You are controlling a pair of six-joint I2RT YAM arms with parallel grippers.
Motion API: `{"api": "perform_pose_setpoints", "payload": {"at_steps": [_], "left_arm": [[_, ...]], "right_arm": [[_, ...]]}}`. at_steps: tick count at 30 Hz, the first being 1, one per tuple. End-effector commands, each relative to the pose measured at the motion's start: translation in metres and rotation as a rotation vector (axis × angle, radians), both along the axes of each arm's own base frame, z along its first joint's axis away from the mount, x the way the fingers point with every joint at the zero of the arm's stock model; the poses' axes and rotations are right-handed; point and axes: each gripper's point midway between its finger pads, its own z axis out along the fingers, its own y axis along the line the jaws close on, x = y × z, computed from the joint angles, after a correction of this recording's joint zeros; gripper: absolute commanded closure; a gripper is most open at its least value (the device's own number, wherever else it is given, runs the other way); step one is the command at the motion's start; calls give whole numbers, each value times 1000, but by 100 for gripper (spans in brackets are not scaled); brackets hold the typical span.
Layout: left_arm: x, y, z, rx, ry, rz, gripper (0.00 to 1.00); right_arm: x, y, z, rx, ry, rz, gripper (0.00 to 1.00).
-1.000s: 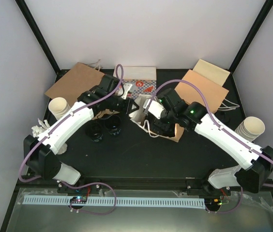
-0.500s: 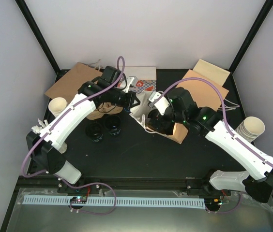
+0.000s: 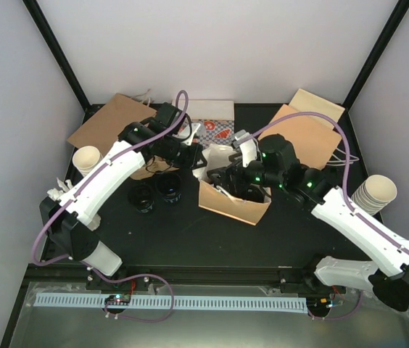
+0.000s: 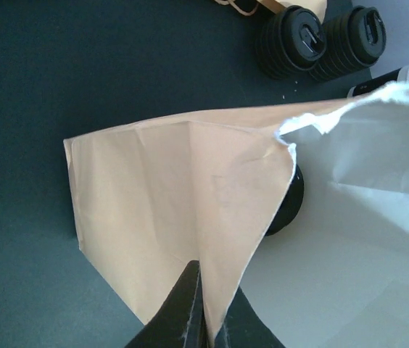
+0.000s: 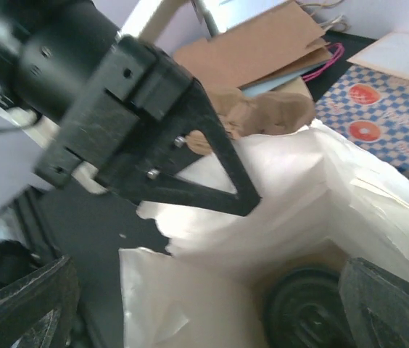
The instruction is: Pack the takeout coffee
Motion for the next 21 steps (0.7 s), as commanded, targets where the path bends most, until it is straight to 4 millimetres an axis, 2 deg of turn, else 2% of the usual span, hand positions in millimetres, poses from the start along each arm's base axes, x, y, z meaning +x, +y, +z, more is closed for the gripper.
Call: {"api": "perform_pose_setpoints", "payload": {"at_steps": [1, 6, 11, 16, 21], "left_arm": [[-7, 6, 16, -12, -15, 25, 99], [-8, 5, 12, -22, -10, 30, 98], [-6, 1, 11, -57, -5, 39, 98], [-5, 2, 3, -46, 9, 58, 99], [-3, 3, 2, -57, 3, 76, 98]], "right_arm": [[-12, 9, 43, 306, 139, -23, 0], [-22, 6, 67, 484, 266, -58, 0], [-31, 8, 90, 574, 319, -26, 0], [-38, 5, 118, 621, 291, 8, 0], [-39, -8, 143, 664, 249, -28, 0]]}}
